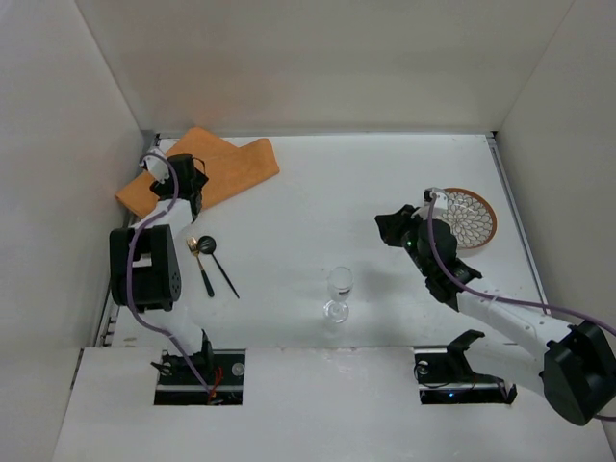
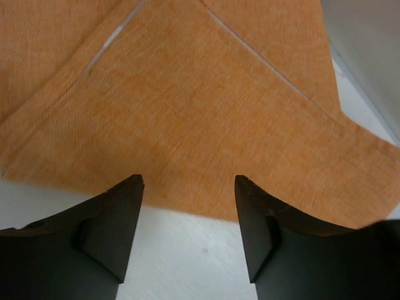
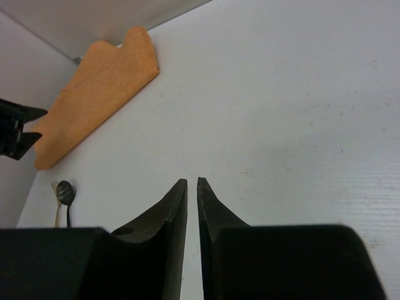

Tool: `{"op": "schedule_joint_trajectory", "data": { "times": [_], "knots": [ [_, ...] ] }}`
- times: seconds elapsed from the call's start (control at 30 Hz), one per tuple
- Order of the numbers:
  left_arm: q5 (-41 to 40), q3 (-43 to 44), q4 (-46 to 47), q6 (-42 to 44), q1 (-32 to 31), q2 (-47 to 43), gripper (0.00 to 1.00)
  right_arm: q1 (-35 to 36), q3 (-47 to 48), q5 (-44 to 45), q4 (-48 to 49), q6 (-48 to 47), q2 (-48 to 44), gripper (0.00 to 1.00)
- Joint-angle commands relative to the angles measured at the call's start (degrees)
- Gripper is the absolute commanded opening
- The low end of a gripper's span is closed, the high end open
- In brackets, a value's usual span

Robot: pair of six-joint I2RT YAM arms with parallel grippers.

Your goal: Set the dinner table for one person

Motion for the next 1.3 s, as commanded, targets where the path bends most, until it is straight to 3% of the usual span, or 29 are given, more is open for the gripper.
{"op": "schedule_joint_trajectory", "data": {
  "times": [0.0, 0.3, 0.43, 0.63, 0.73, 0.9, 0.97, 1.27],
  "knots": [
    [4.04, 7.92, 2.13, 3.5, 4.49, 3.38, 0.61, 0.09, 2.18, -0.82, 1.29, -0.47, -0.03, 0.18],
    [11.43, 20.76, -4.98, 17.82, 11.62, 17.1, 0.66, 0.44, 2.62, -0.56, 1.29, -0.73, 0.41, 0.2],
    [12.3, 21.39, -5.87, 19.85, 13.55, 19.21, 0.7, 0.44, 2.53, -0.82, 1.29, -0.73, 0.67, 0.2],
    [14.33, 22.0, -7.27, 21.61, 14.7, 21.41, 0.68, 0.44, 3.06, -0.91, 1.29, -0.91, 2.26, 0.21],
    [14.77, 21.39, -7.72, 22.05, 14.88, 22.2, 0.61, 0.44, 3.15, -0.91, 1.29, -0.99, 2.26, 0.21],
    [18.45, 18.84, -4.74, 21.53, 12.34, 22.39, 0.28, 0.44, 2.89, -0.91, 1.29, -0.82, 1.12, 0.22],
    [18.81, 18.05, -1.75, 20.48, 9.53, 21.6, 0.2, 0.44, 2.89, -0.91, 1.29, -0.82, 1.38, 0.22],
    [17.23, 20.6, 2.47, 13.89, -2.77, 20.89, 0.09, 0.53, 3.15, -0.91, 1.29, -0.99, 1.73, 0.22]
  ]
}}
